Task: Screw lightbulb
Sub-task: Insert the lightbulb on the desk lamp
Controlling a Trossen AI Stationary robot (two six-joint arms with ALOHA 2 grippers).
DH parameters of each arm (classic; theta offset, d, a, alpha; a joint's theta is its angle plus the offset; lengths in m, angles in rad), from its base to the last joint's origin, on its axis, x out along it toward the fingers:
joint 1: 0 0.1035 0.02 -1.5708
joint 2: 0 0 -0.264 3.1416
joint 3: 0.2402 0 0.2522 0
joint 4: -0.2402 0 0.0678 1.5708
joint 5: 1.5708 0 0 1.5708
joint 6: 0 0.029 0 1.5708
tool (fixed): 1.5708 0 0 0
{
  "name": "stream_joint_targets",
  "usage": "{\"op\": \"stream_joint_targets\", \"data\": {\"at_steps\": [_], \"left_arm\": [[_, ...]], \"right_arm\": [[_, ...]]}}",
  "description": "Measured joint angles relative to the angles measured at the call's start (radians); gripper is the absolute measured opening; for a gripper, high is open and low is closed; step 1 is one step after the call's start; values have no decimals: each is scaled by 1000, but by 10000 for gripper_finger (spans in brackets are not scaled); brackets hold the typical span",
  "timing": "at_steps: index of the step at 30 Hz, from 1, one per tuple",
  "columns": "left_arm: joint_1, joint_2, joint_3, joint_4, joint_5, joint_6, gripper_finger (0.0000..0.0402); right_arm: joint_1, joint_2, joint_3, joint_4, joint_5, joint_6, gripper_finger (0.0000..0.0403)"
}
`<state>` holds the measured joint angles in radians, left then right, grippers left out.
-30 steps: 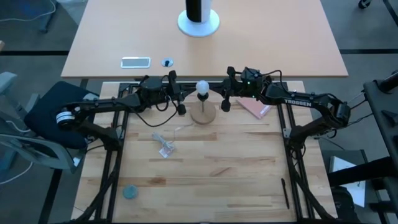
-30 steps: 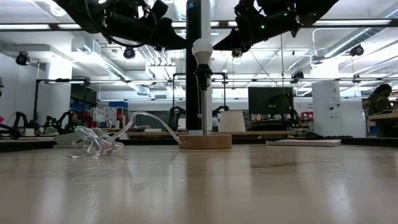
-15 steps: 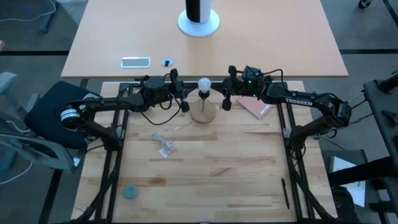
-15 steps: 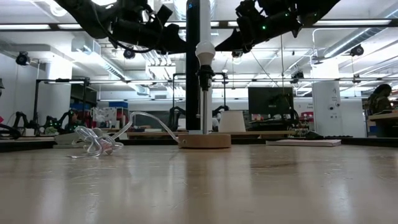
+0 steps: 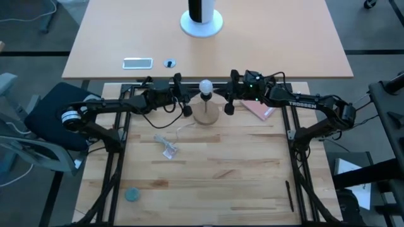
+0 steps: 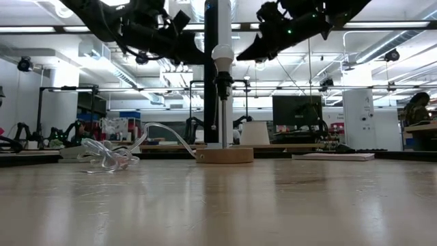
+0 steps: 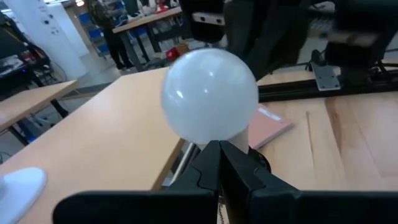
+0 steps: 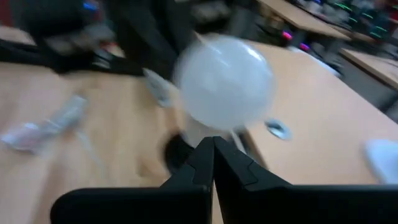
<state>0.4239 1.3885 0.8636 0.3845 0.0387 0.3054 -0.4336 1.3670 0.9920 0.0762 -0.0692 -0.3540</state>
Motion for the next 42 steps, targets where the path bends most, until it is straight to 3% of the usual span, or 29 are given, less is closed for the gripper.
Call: {"op": "stream_joint_targets", "data": {"at_steps": [10, 42], "left_arm": [[0, -13, 0, 8, -4, 0, 0], [5, -16, -2, 19, -6, 0, 0]], "right_arm": [[-7, 24, -1, 84, 12, -24, 0], [0, 24, -1, 87, -94, -6, 0]]}}
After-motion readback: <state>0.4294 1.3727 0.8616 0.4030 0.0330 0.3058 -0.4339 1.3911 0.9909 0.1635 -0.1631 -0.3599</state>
